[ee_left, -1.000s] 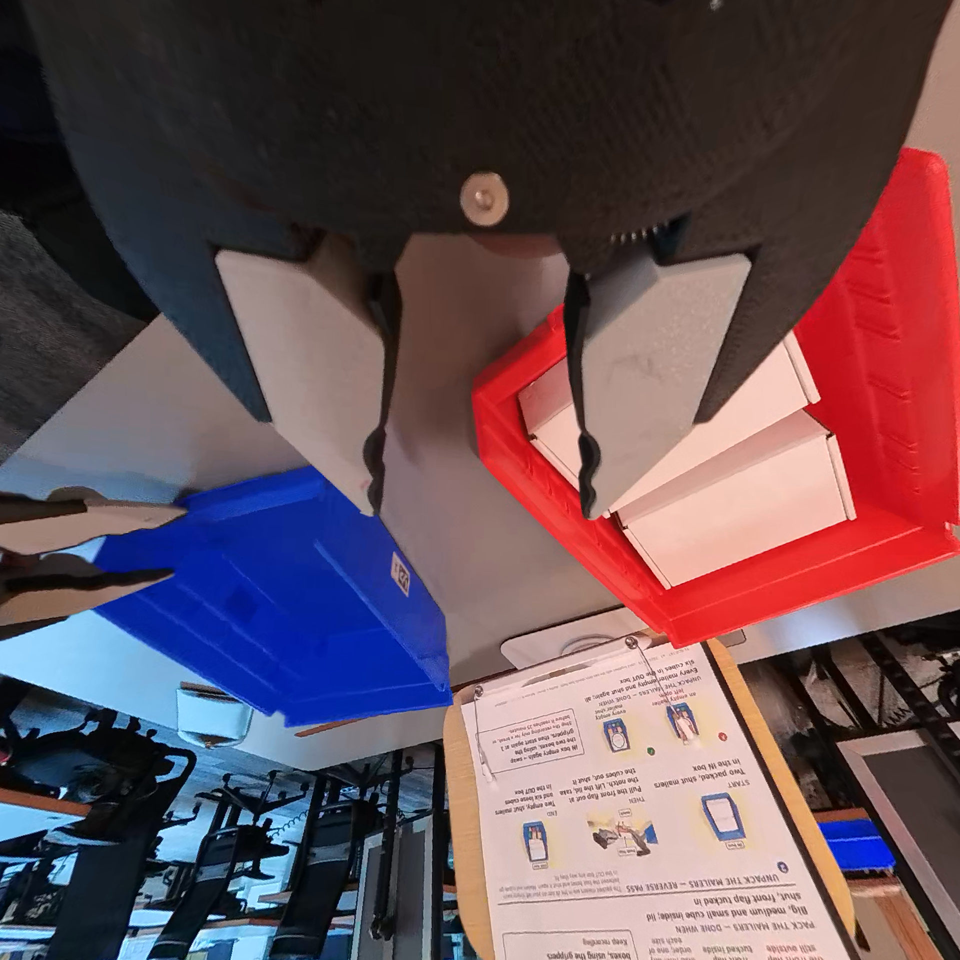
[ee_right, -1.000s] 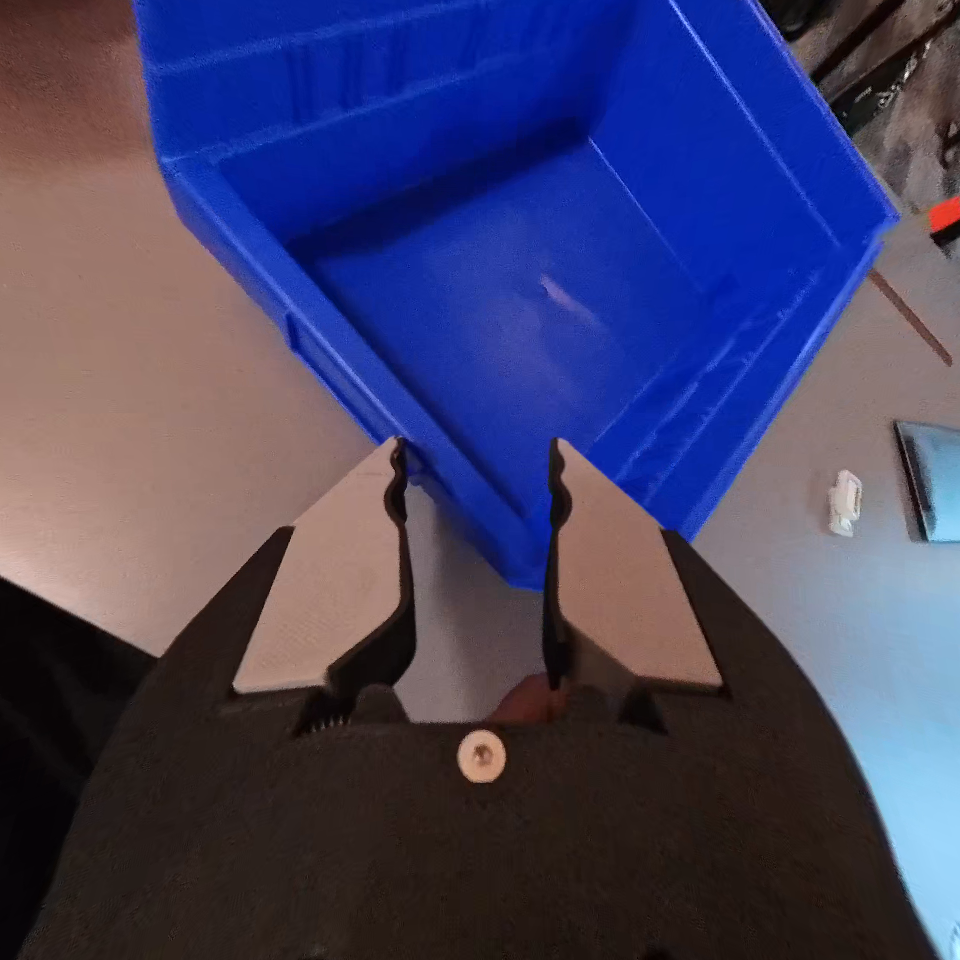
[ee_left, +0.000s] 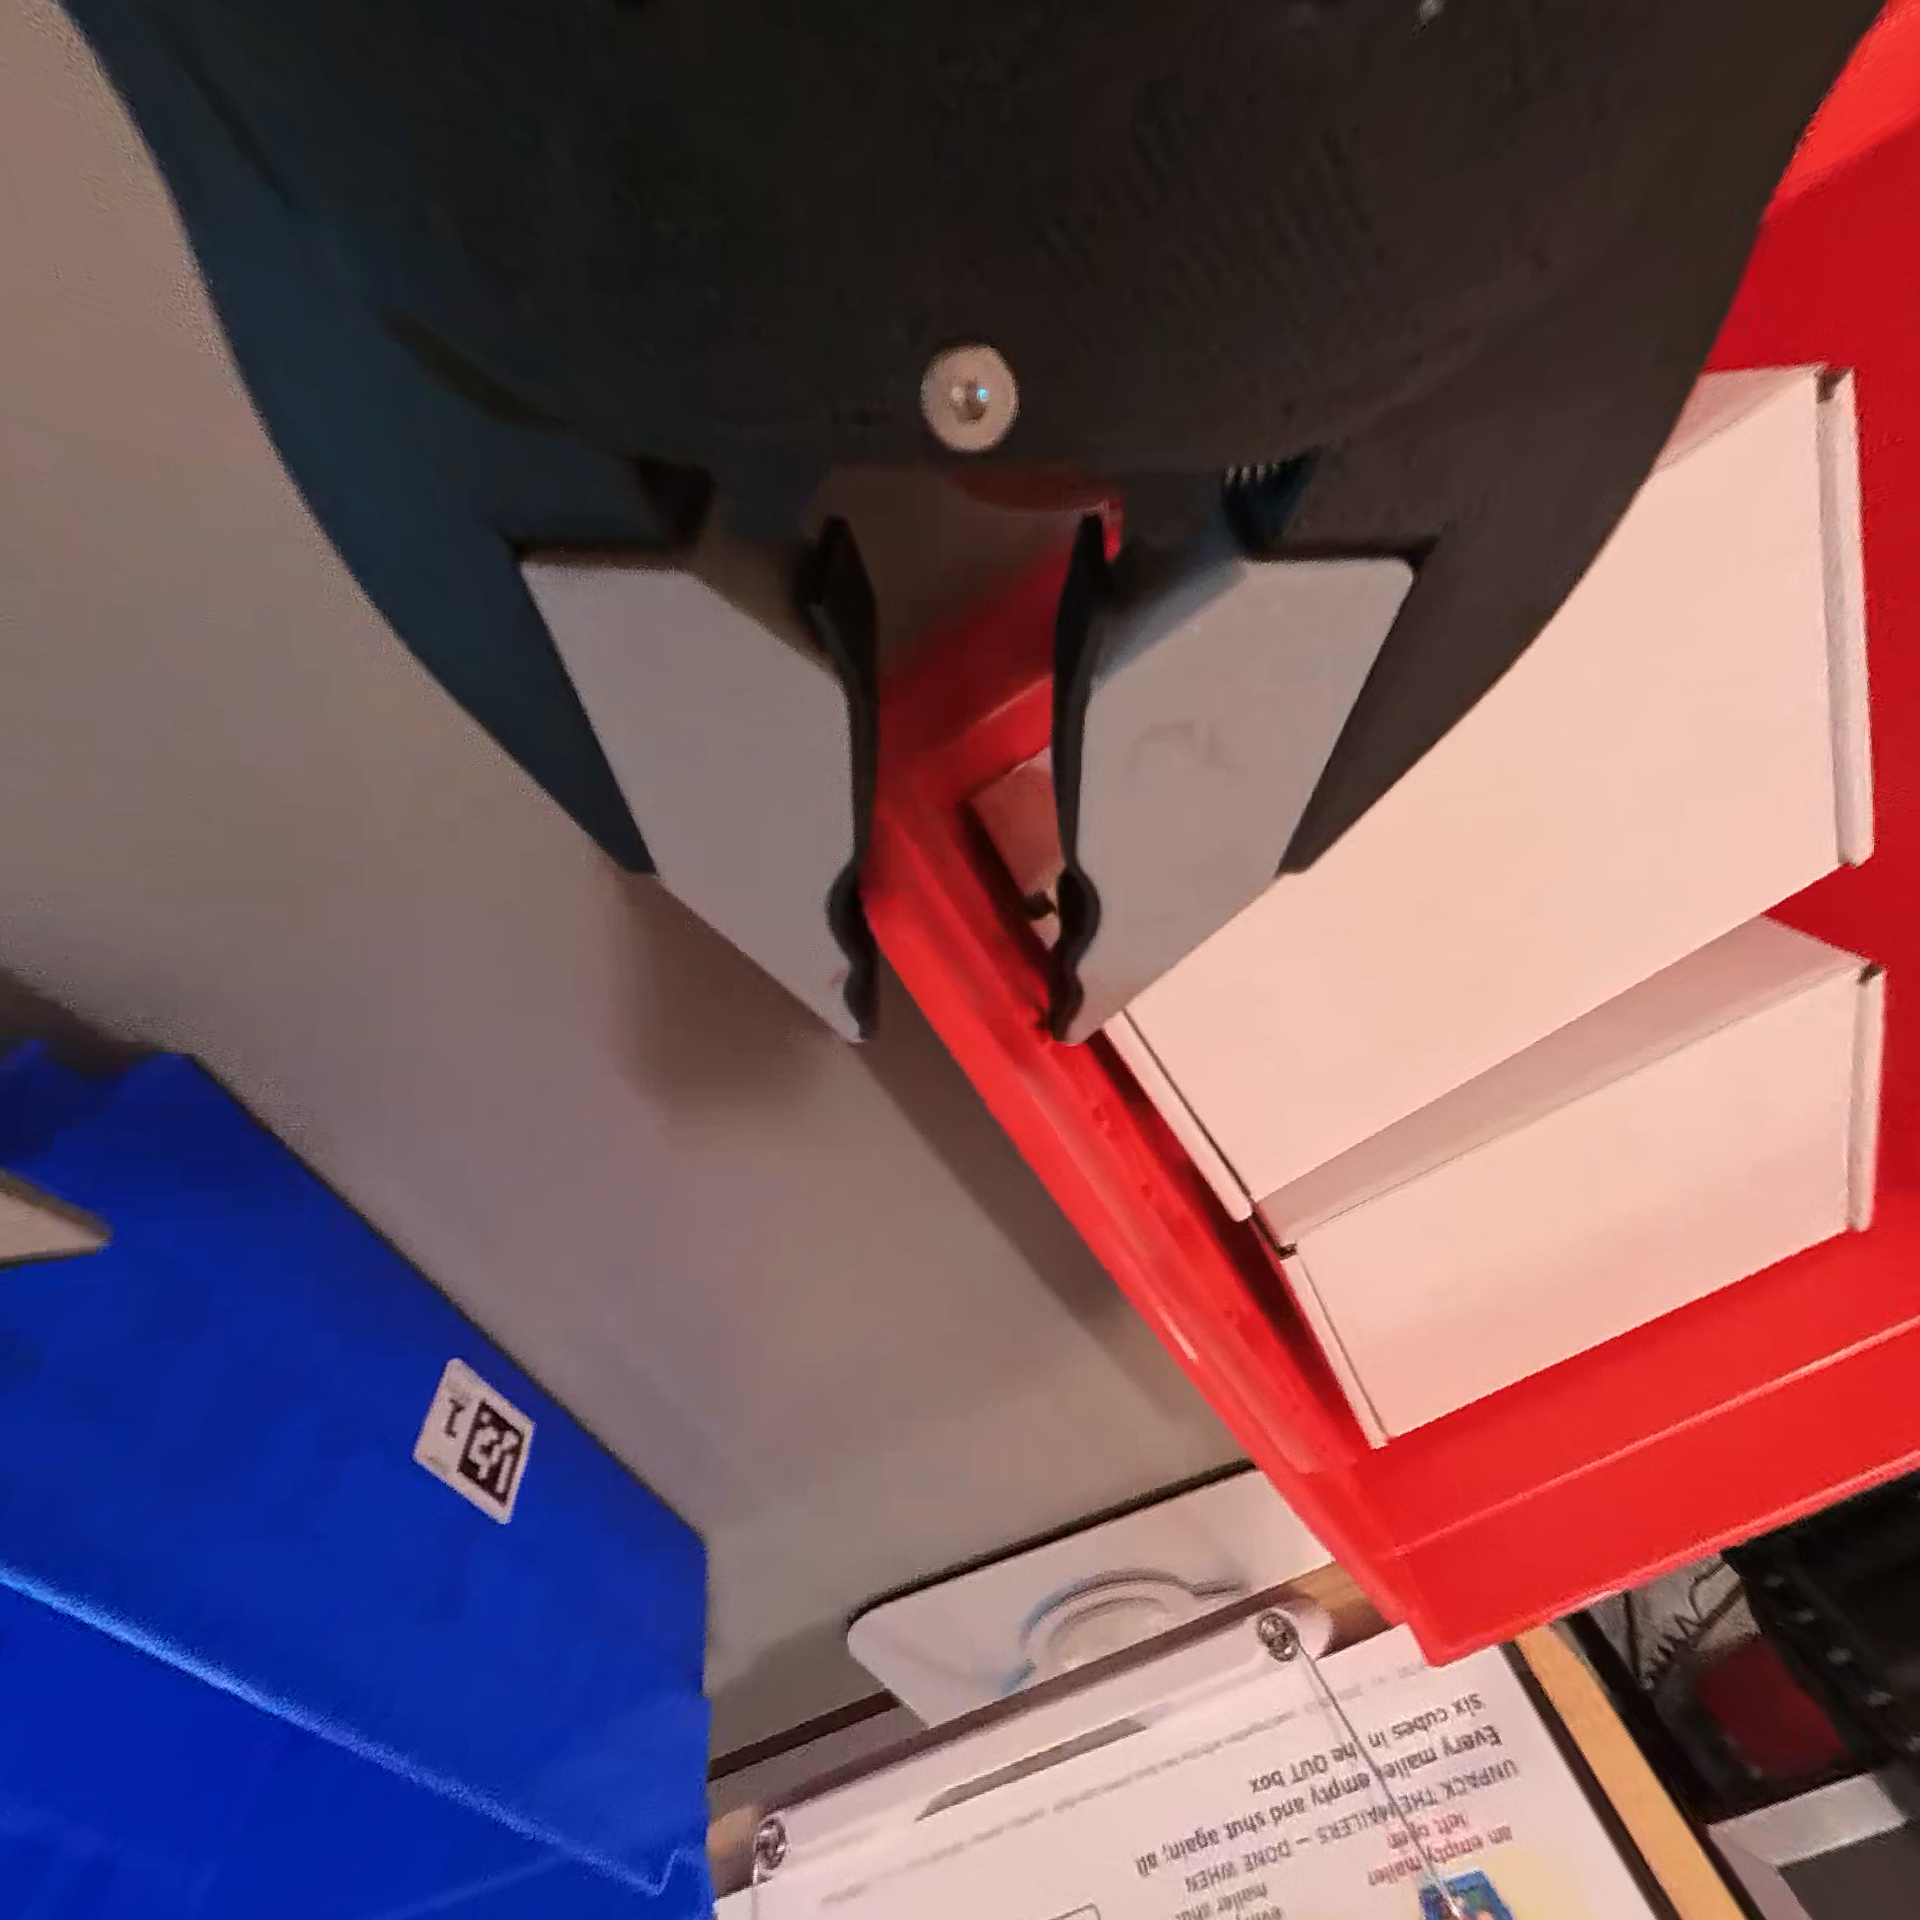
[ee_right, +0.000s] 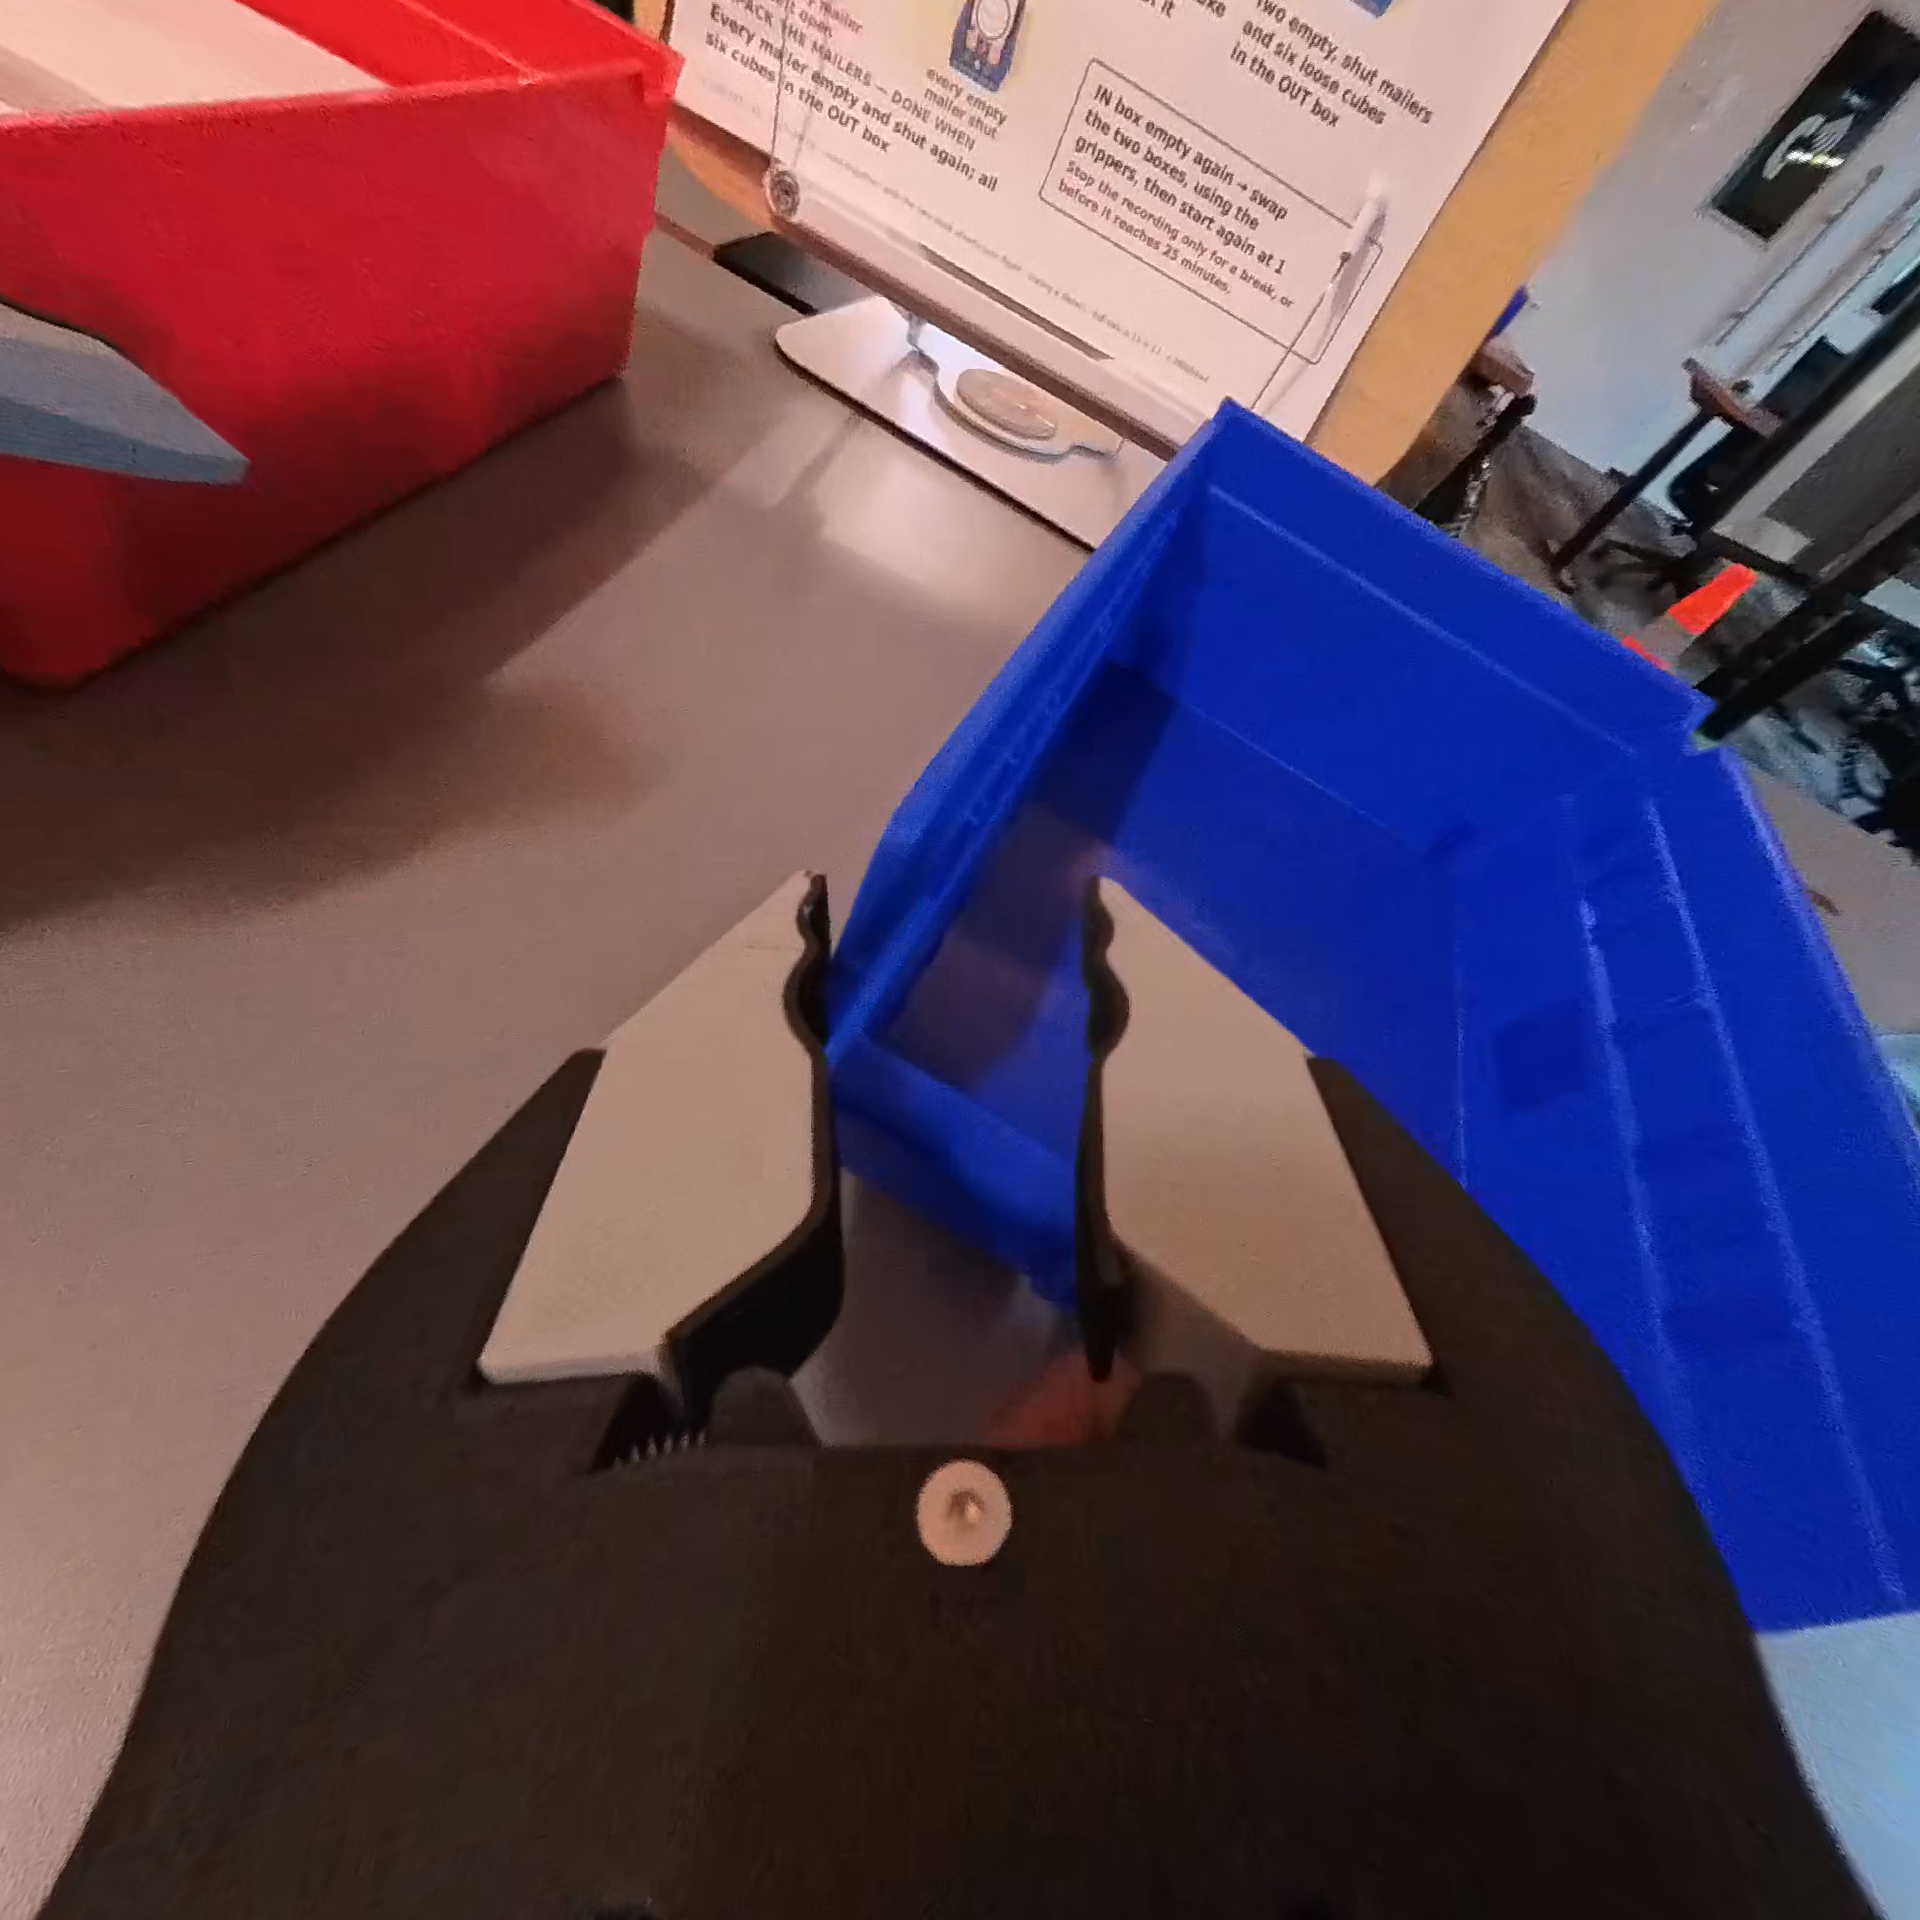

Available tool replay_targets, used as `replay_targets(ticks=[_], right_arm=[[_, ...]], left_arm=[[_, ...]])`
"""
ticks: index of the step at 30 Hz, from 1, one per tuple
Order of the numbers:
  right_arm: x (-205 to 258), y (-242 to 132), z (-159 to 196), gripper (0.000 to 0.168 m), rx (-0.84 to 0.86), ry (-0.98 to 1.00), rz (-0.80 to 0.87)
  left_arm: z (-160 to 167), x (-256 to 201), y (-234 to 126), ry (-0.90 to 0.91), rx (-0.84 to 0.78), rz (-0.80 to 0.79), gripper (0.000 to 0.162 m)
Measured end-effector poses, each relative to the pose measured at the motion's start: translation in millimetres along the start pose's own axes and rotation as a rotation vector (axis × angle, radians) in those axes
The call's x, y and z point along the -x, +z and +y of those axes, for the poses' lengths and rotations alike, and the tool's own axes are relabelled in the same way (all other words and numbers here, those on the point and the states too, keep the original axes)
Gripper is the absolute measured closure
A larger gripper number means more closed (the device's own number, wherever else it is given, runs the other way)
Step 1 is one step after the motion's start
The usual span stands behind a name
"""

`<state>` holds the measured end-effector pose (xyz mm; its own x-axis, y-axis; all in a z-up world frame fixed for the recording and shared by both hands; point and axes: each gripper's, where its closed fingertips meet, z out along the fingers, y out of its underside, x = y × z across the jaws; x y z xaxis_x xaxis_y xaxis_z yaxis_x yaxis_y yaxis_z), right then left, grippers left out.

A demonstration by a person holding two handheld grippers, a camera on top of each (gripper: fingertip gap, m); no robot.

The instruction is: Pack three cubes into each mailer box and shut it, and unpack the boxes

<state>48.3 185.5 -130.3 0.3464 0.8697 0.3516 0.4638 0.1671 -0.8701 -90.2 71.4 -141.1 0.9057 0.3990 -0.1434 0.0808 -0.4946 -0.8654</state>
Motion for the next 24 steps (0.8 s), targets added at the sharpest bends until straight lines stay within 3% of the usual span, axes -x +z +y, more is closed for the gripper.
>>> replay_targets(ticks=[2, 6, 8, 10, 11, 13, 16, 17, 18, 24], right_arm=[[-5.0, -3.3, 5.7, 0.141, 0.03, -0.006, -0.037], [-51.3, -12.5, 17.4, 0.147, 0.054, -0.06, 0.087], [-67.1, -15.2, 24.3, 0.152, 0.065, 0.007, 0.093], [-72.6, -13.4, 32.9, 0.145, 0.097, 0.044, 0.069], [-74.1, -12.3, 34.5, 0.142, 0.099, 0.051, 0.065], [-72.9, -10.9, 34.1, 0.148, 0.092, 0.057, 0.063], [-65.7, -7.9, 34.8, 0.162, 0.098, 0.029, 0.094], [-65.0, -7.5, 34.9, 0.161, 0.099, 0.007, 0.117], [-65.5, -7.5, 34.7, 0.159, 0.098, -0.02, 0.137], [-84.5, -10.8, 43.7, 0.156, 0.152, 0.008, 0.199]], left_arm=[[5.0, 11.0, -4.9, 0.02, 0.048, -0.023, 0.137], [16.3, 60.4, -22.0, -0.015, 0.091, -0.126, 0.159], [20.5, 80.3, -28.4, -0.081, 0.081, -0.127, 0.16], [24.8, 88.4, -30.0, -0.137, 0.076, -0.095, 0.16], [25.5, 87.8, -29.4, -0.161, 0.073, -0.069, 0.155], [25.6, 79.4, -25.7, -0.197, 0.073, 0.0, 0.127], [23.2, 78.3, -18.3, -0.161, 0.047, -0.033, 0.116], [21.9, 82.2, -17.8, -0.134, 0.034, -0.076, 0.128], [21.4, 86.2, -18.4, -0.102, 0.026, -0.113, 0.158], [22.5, 96.4, -24.2, -0.126, 0.026, -0.122, 0.16]])
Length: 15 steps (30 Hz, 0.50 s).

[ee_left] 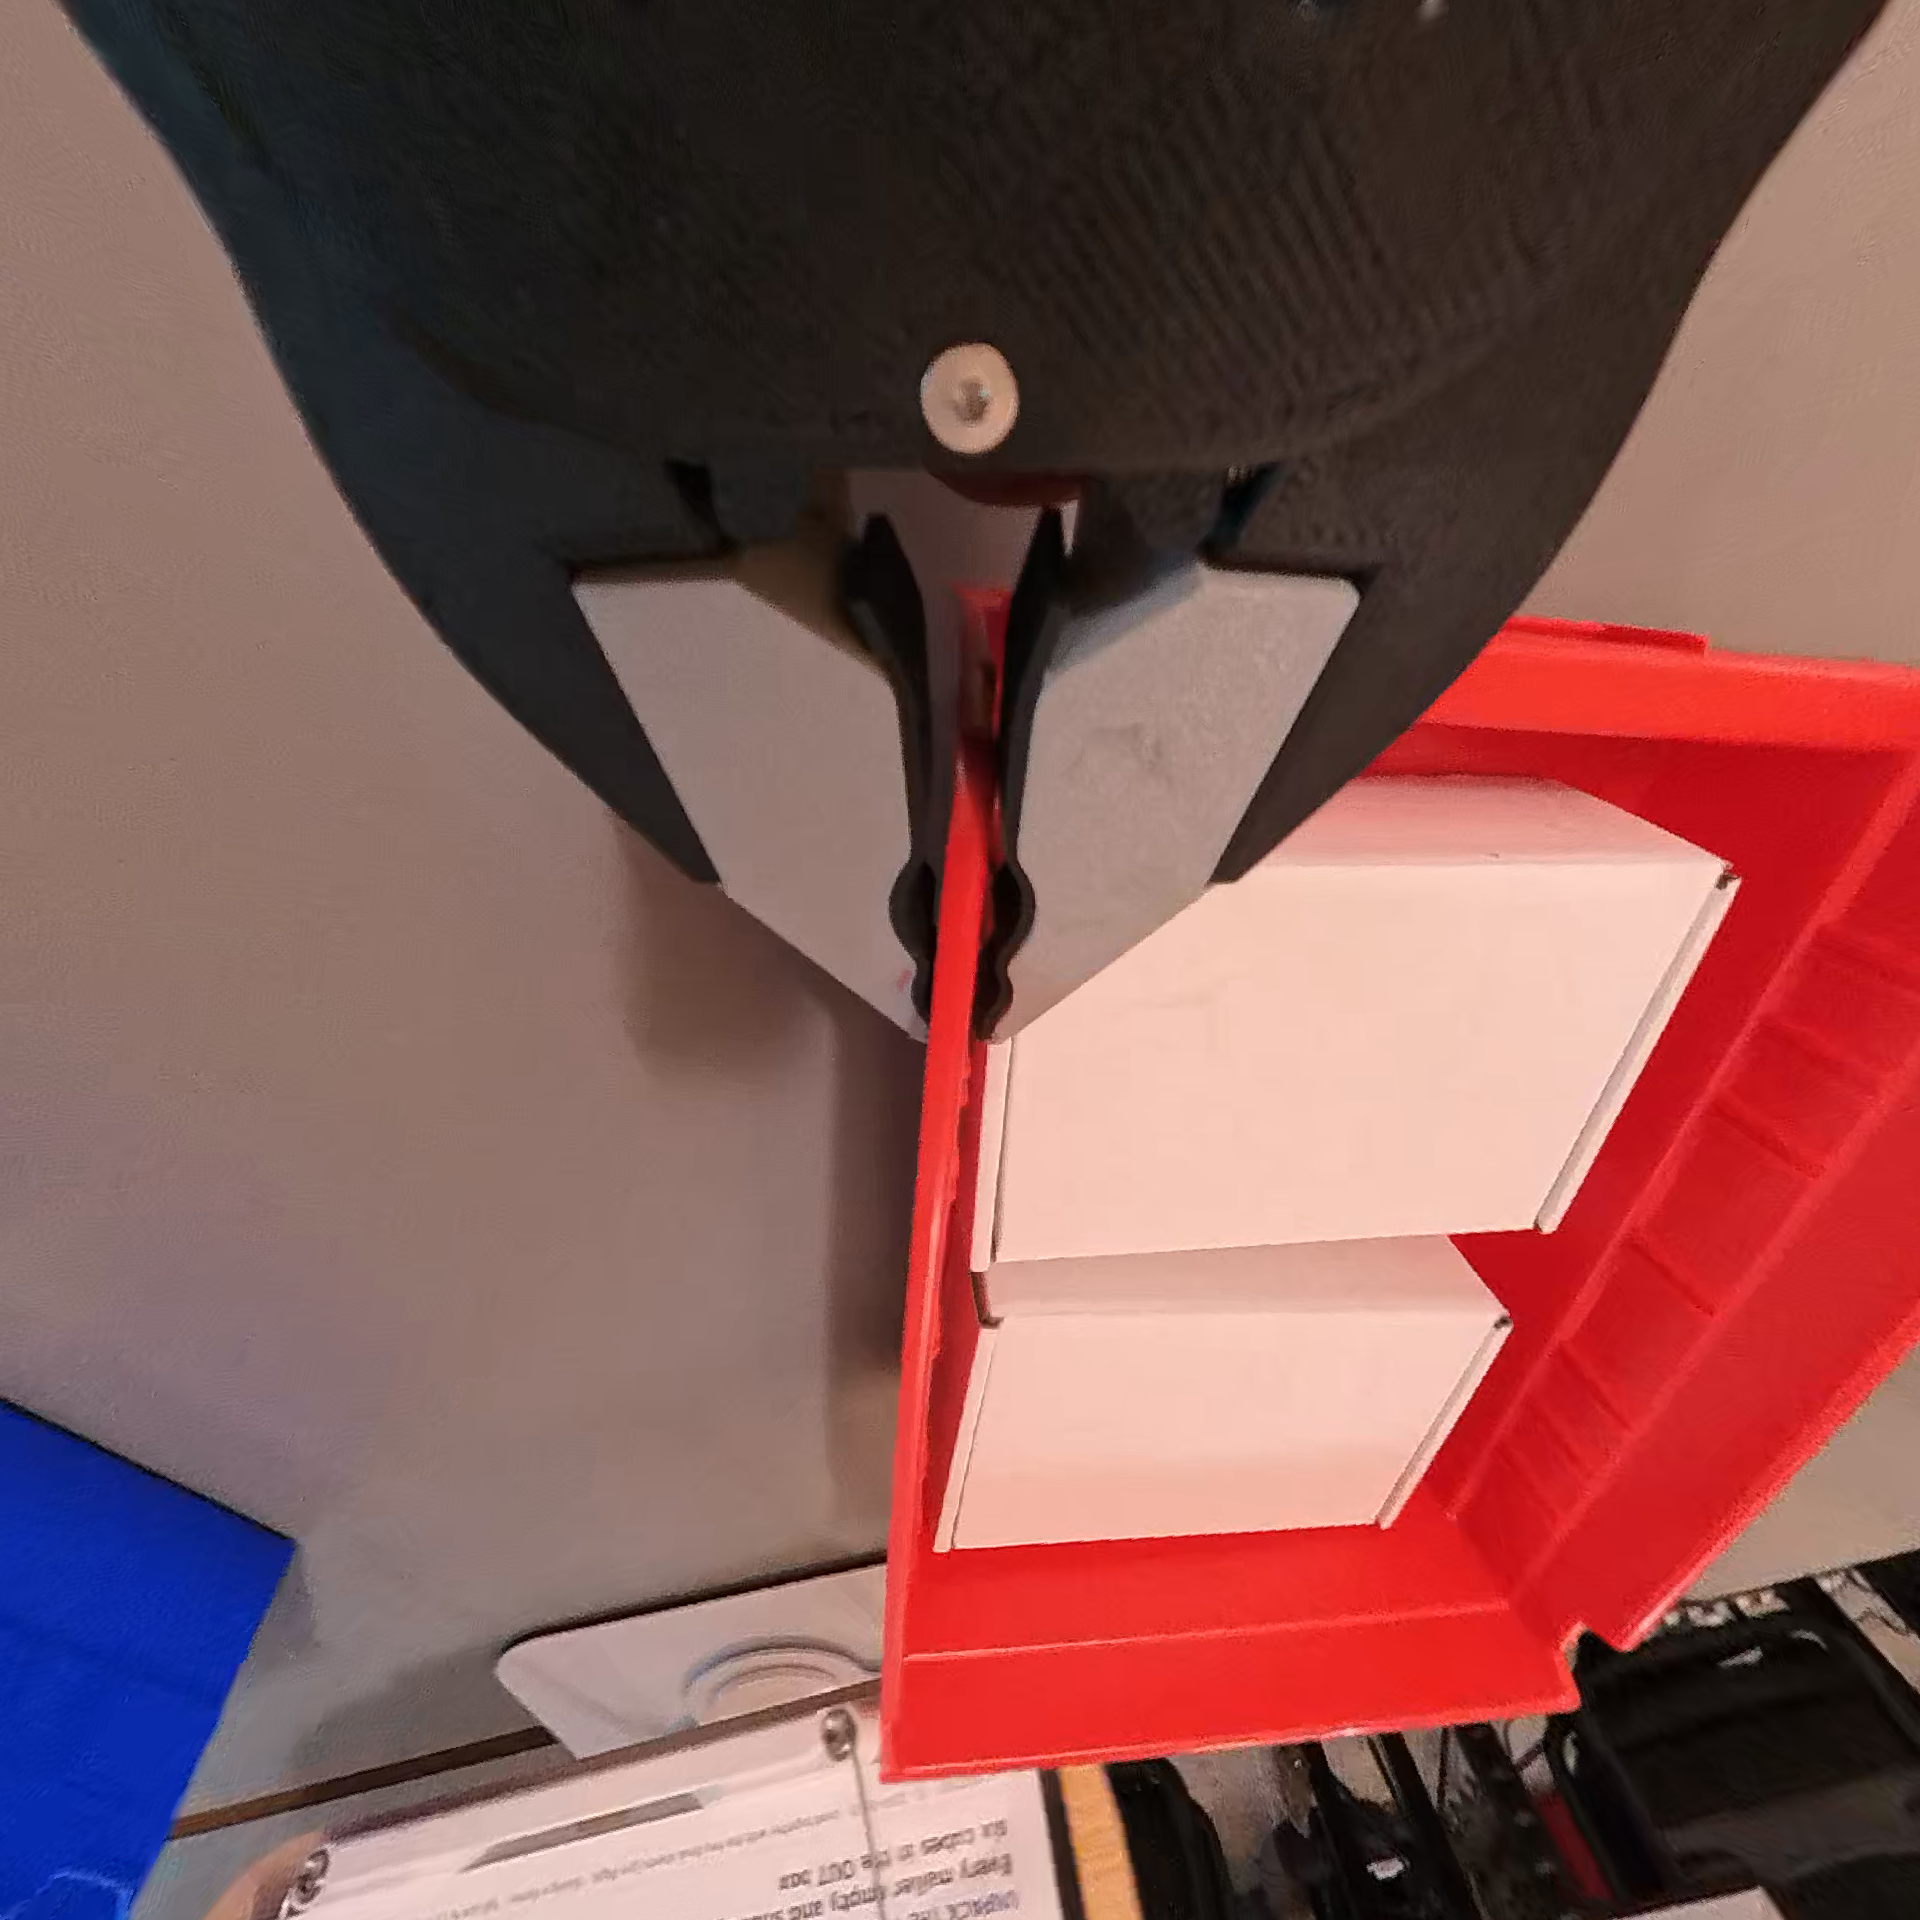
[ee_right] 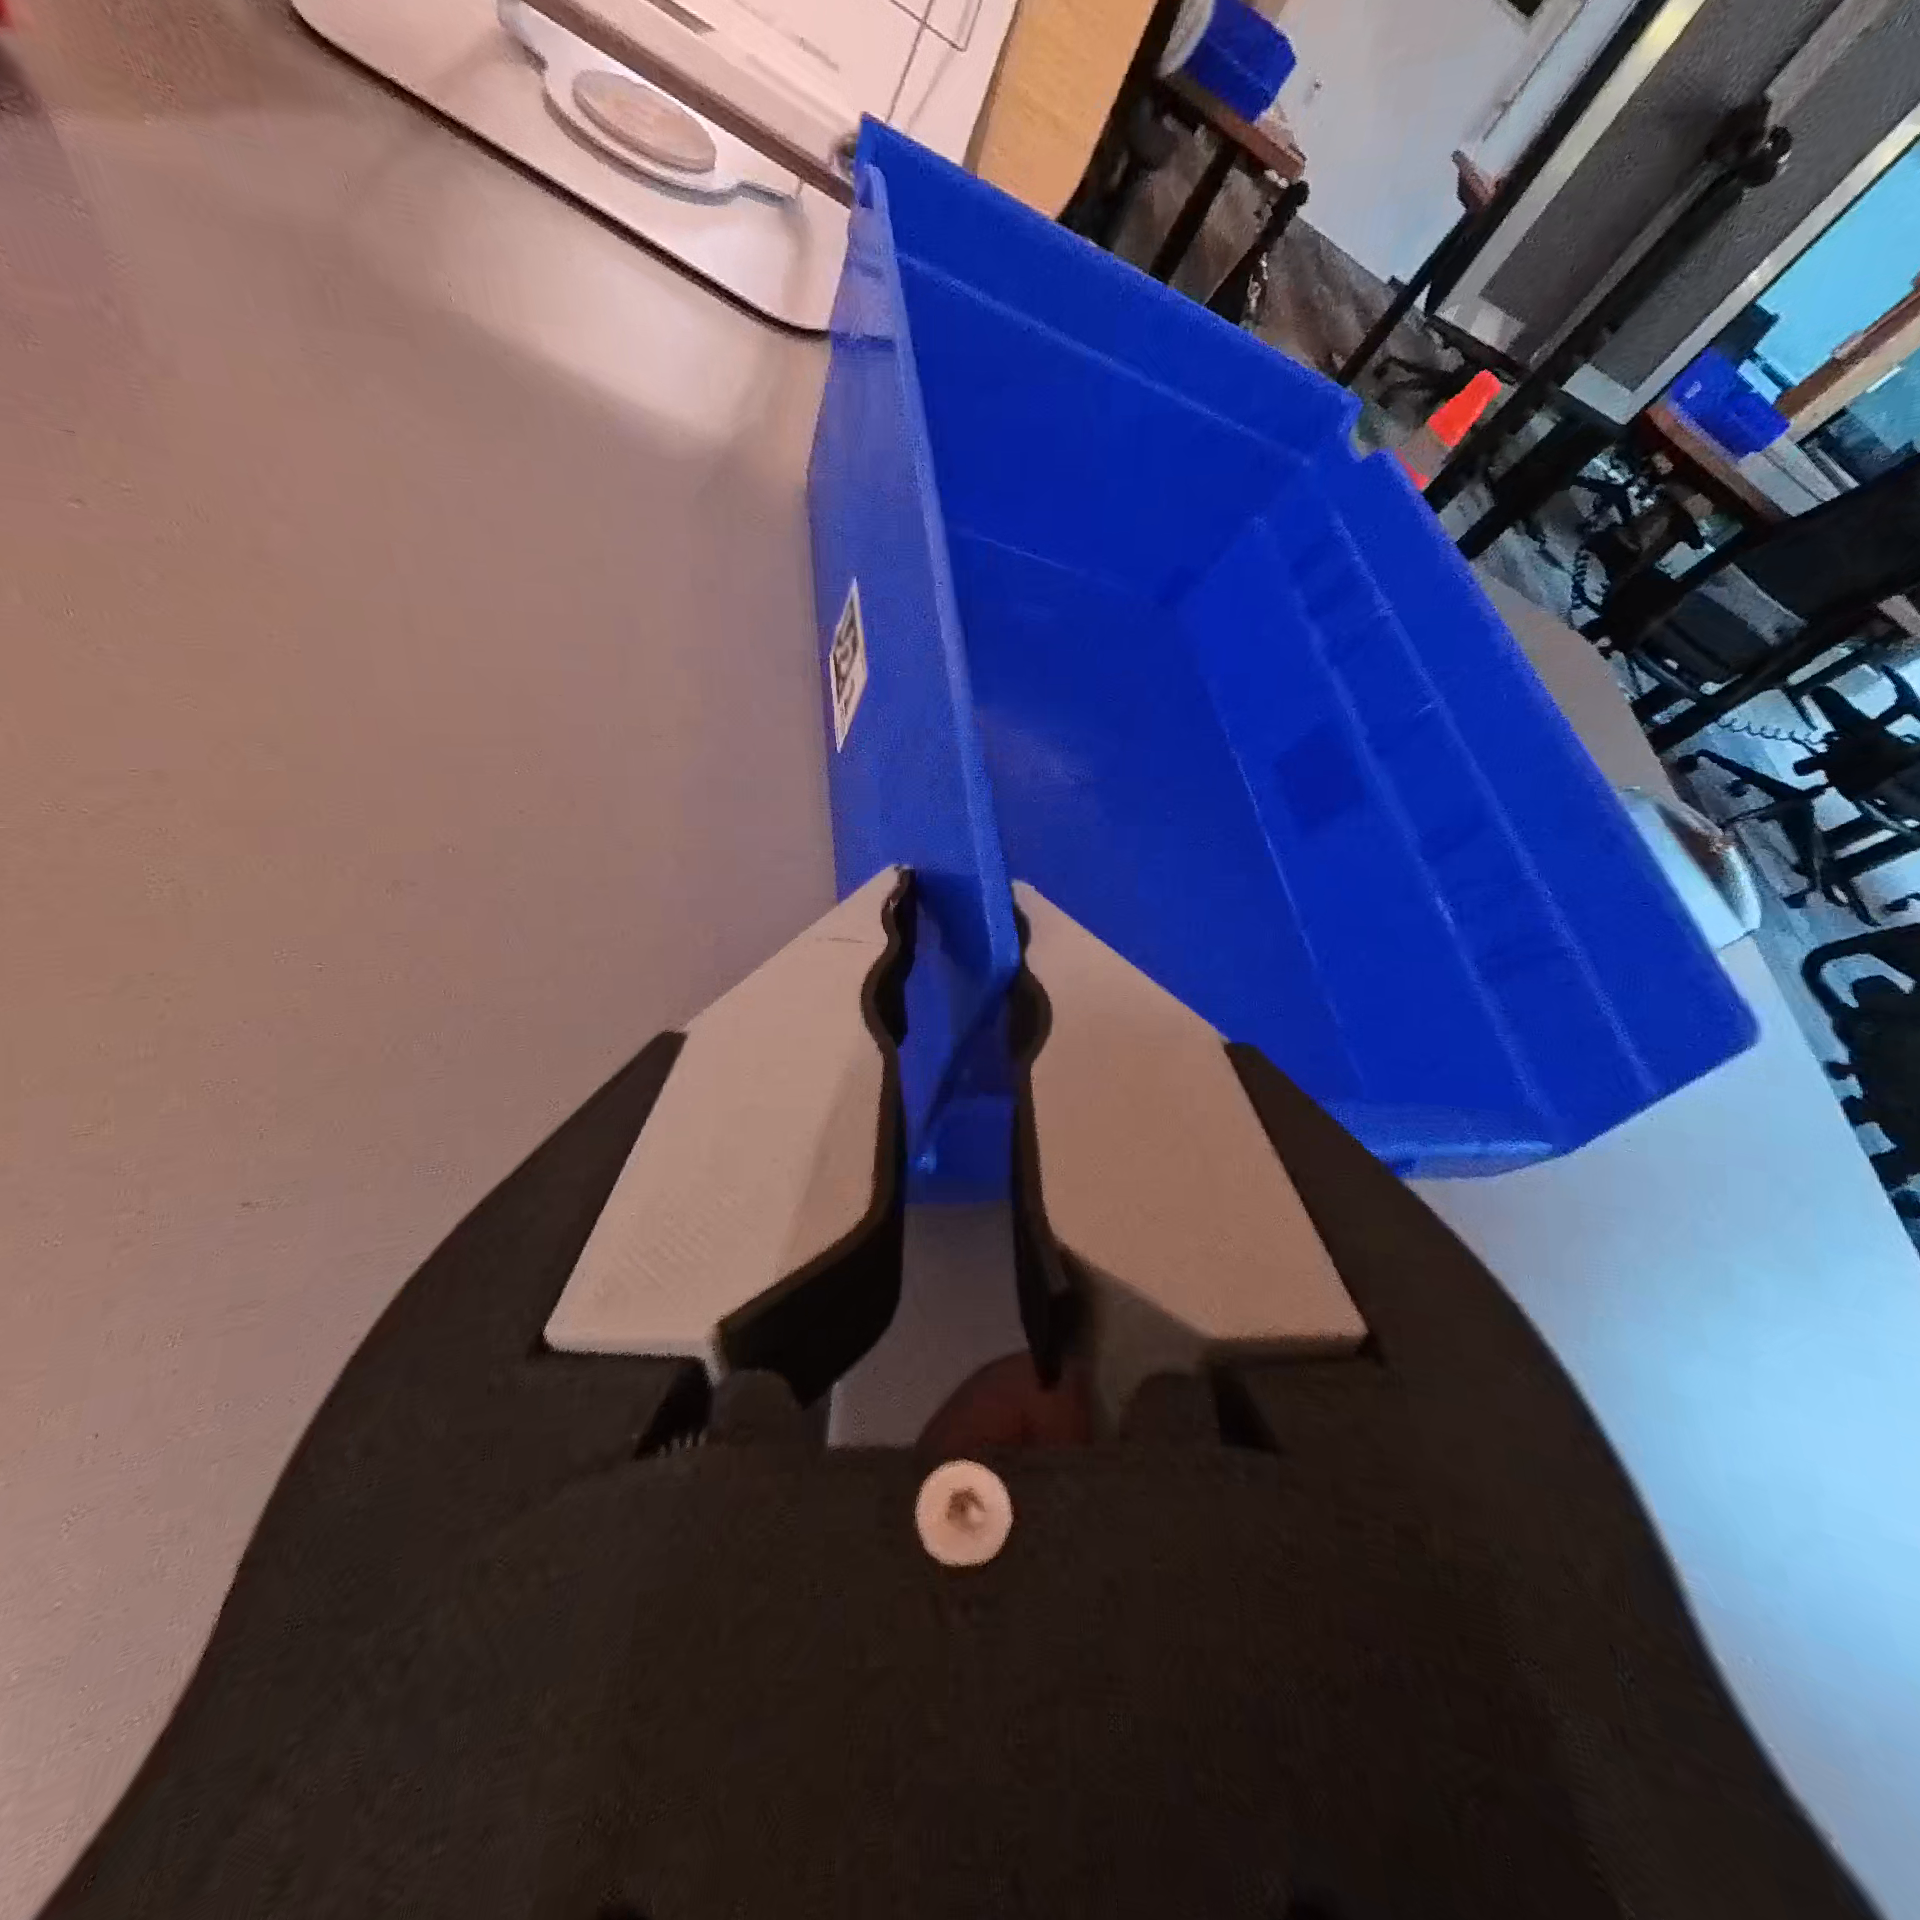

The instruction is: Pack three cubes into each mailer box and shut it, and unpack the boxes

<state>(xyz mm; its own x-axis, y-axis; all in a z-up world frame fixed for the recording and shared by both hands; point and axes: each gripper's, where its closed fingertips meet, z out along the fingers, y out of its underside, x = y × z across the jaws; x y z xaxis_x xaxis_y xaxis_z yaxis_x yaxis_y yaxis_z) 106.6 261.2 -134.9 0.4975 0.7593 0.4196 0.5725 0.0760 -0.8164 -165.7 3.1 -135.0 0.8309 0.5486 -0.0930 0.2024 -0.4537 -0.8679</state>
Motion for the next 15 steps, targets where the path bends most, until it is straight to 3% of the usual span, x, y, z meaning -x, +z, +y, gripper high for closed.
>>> replay_targets(ticks=[7, 15], right_arm=[[-10.6, -1.3, 6.8, 0.155, 0.048, -0.046, 0.092], [0.0, -9.8, 8.6, 0.162, 0.072, -0.03, -0.006]], left_arm=[[5.3, 30.4, -4.8, -0.077, 0.005, -0.122, 0.16], [5.6, 17.0, -9.1, 0.018, 0.052, -0.119, 0.159]])
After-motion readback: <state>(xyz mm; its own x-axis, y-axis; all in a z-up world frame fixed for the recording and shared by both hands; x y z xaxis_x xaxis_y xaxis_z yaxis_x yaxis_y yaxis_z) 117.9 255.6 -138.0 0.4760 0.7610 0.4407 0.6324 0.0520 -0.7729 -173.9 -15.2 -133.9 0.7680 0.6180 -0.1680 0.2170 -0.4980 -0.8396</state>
